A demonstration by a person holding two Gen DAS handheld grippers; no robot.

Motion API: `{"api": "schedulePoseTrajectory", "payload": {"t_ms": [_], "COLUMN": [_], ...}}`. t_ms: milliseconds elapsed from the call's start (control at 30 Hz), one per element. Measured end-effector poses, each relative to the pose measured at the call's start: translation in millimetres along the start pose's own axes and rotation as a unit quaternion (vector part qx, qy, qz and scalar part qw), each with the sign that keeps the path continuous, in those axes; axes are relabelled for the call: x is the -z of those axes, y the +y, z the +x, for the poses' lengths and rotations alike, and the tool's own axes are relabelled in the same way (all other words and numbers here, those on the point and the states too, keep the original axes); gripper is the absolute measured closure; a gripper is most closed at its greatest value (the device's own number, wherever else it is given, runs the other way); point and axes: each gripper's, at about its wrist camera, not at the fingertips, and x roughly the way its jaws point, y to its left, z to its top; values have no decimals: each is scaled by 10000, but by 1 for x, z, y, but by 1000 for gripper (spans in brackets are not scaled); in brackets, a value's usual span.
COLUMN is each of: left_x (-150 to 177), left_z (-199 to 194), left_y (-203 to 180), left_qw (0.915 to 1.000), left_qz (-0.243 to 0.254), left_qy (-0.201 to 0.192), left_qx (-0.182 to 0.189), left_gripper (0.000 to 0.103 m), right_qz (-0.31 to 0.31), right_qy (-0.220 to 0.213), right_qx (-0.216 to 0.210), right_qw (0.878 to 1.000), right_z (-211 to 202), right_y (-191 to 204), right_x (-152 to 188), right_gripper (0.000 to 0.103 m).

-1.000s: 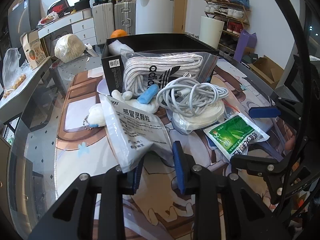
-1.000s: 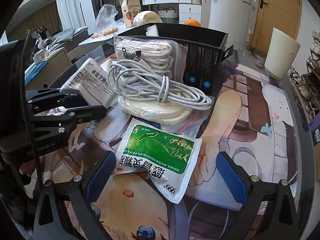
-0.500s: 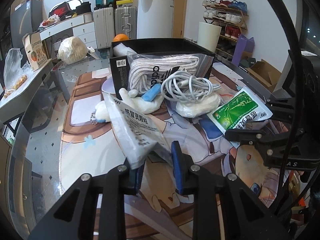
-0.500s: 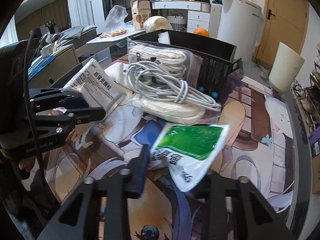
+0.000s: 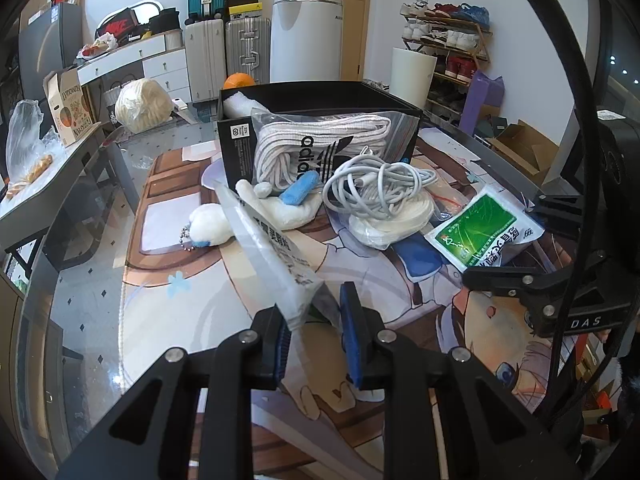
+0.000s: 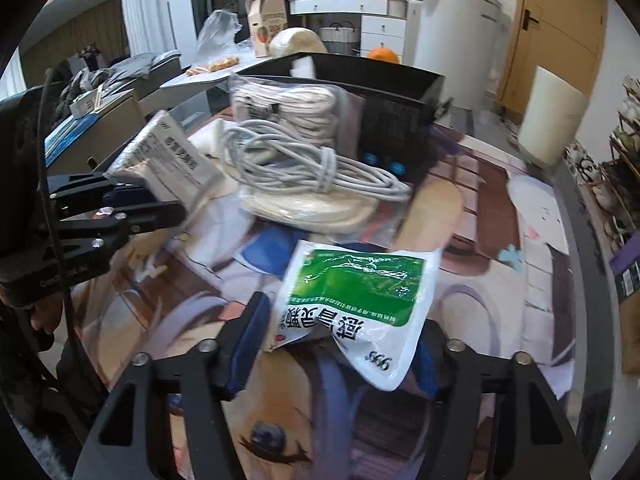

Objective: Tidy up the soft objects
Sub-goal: 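Lift the white sachet with the left gripper while the right gripper lifts the green sachet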

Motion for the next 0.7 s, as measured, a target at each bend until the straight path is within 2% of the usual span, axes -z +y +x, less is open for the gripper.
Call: {"api": "schedulePoseTrajectory", "payload": {"t_ms": [167,200,233,333,667,700], "left_x": [0,0,0,0,1,1], "left_z": [1,1,1,1,0,0], "left_y": [2,2,2,2,2,1], "left_qw": [10000,10000,10000,10000,10000,10000], "left_qz": [-47,-43,-33,-27,-34,-27], "left_qy": [-24,-21,-18,-18,-17,-21], "left_qx": [45,46,45,48,66,68], "left_gripper": [82,82,82,82,82,82], "right_qz": [166,144,116,73,43,58], "right_qy": [5,34,56,-14,122,109], "right_qx": [27,108,211,440,300,276], "right_qw": [9999,9998,9997,9990,9995,9995], "right_z": [-1,-1,-1,-4,8,9], "right_y": [-10,-10,-10,-13,-10,-9], "right_x": [1,1,2,4,-4,-4], "right_gripper": [34,30,20,5,4,10]}}
